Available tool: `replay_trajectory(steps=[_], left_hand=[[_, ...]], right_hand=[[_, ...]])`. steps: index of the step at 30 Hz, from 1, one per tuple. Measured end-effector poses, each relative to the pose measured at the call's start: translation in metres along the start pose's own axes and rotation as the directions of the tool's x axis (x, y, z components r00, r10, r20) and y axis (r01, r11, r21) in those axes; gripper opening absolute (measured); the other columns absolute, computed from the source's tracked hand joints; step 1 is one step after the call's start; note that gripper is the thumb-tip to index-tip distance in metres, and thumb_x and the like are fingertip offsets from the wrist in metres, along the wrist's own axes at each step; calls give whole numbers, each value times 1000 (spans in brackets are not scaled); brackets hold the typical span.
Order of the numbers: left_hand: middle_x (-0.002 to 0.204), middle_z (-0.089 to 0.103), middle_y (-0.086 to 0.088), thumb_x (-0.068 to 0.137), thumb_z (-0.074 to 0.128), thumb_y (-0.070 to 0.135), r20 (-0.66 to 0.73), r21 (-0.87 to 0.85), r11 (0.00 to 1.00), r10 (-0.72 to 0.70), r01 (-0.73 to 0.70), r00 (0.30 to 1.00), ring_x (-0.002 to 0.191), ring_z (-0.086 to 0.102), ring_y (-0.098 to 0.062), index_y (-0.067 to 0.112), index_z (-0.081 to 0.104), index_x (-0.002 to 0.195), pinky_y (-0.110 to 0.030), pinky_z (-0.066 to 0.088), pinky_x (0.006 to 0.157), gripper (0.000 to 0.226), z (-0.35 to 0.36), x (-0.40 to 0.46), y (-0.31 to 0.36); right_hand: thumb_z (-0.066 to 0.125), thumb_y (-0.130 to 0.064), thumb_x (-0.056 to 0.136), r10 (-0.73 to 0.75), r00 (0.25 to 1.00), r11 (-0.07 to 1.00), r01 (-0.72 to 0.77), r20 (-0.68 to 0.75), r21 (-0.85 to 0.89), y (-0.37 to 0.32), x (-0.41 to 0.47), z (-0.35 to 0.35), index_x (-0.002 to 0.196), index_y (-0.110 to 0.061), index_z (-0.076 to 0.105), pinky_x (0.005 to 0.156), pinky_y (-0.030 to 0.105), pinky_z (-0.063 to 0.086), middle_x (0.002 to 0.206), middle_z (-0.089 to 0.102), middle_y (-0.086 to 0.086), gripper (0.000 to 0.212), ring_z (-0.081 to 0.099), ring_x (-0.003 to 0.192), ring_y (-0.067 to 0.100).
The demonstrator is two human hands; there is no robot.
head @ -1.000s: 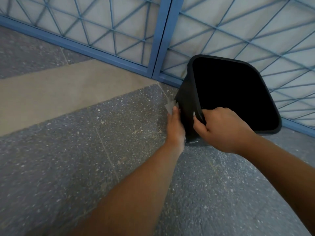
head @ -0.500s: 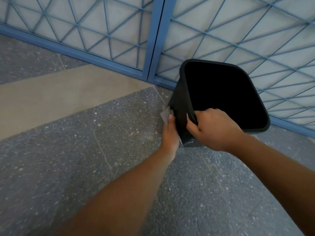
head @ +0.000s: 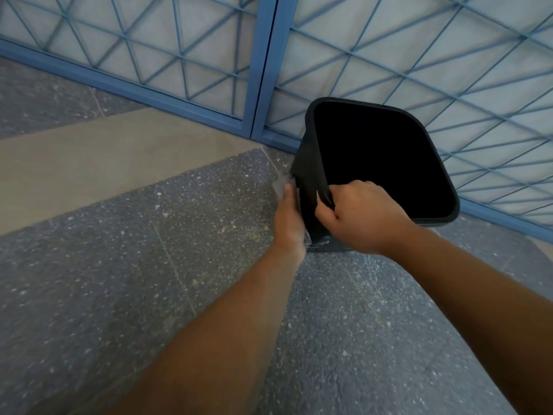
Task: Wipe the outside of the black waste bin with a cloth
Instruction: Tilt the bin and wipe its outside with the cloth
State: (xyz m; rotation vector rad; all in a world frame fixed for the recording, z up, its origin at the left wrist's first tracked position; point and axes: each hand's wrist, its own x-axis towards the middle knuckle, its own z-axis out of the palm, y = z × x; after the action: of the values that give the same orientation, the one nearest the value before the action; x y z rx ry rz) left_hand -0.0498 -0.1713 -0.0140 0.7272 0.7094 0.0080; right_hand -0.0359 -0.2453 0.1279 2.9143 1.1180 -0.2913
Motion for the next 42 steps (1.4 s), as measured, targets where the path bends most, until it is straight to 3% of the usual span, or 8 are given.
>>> replay_trajectory(steps=[4,9,13,17,24,33,37,42], left_hand=[[138,65,-8,106,28,57,52,130,984,118,-124,992,126,63,-18,22,53,148,-39,50,108,60,-1,-12,-19],[130,69,-13,105,32,60,-22,68,998,2,0,1000,117,67,-24,19,61,139,-45,53,104,61,-3,7,-6],[130,69,-7,108,27,52,29,123,987,102,-105,994,121,66,-17,20,57,144,-28,56,96,57,0,-14,-16],[119,72,-11,108,32,51,-39,-15,998,-58,58,998,104,71,-21,12,60,139,-33,59,82,57,-7,-8,-5],[128,71,-11,109,29,51,-10,120,992,27,-25,1000,117,68,-22,18,61,140,-43,53,104,55,-4,-19,-11],[129,70,-9,109,28,50,26,164,983,79,-82,997,119,67,-19,19,60,141,-37,53,103,55,-2,-21,-6],[129,70,-13,106,32,56,-55,118,991,-53,59,997,117,67,-26,19,63,137,-46,53,103,57,-6,-3,-2],[126,72,-9,108,31,51,-21,76,995,70,-68,997,117,69,-19,18,62,138,-38,54,102,54,5,-25,-14]], right_hand=[[36,-43,95,6,1000,1000,-5,13,-14,0,1,-1,61,-20,39,54,34,41,56,46,1,41,48,52,20],[36,-43,95,-8,1000,999,8,0,-35,1,0,0,60,-22,34,58,33,37,56,42,-1,40,43,53,18],[34,-43,96,-5,1000,998,6,10,-56,2,1,0,62,-21,36,56,33,39,56,46,0,40,45,52,17],[33,-43,95,1,1000,997,0,4,-72,2,0,1,62,-23,34,56,32,36,56,42,-2,40,40,50,14],[35,-43,96,0,1000,997,1,12,-78,2,-1,-2,62,-22,36,55,32,34,57,44,-2,40,41,51,14],[35,-43,96,-3,1000,997,4,10,-79,1,-1,-3,61,-22,35,53,32,32,55,44,-2,41,41,49,12],[36,-42,96,-7,1000,998,8,13,-65,0,-2,-2,61,-22,36,53,31,36,55,45,-2,41,43,49,12],[35,-44,96,-21,999,998,23,32,-60,3,-2,-3,62,-22,39,51,30,36,55,47,-1,41,46,49,14]])
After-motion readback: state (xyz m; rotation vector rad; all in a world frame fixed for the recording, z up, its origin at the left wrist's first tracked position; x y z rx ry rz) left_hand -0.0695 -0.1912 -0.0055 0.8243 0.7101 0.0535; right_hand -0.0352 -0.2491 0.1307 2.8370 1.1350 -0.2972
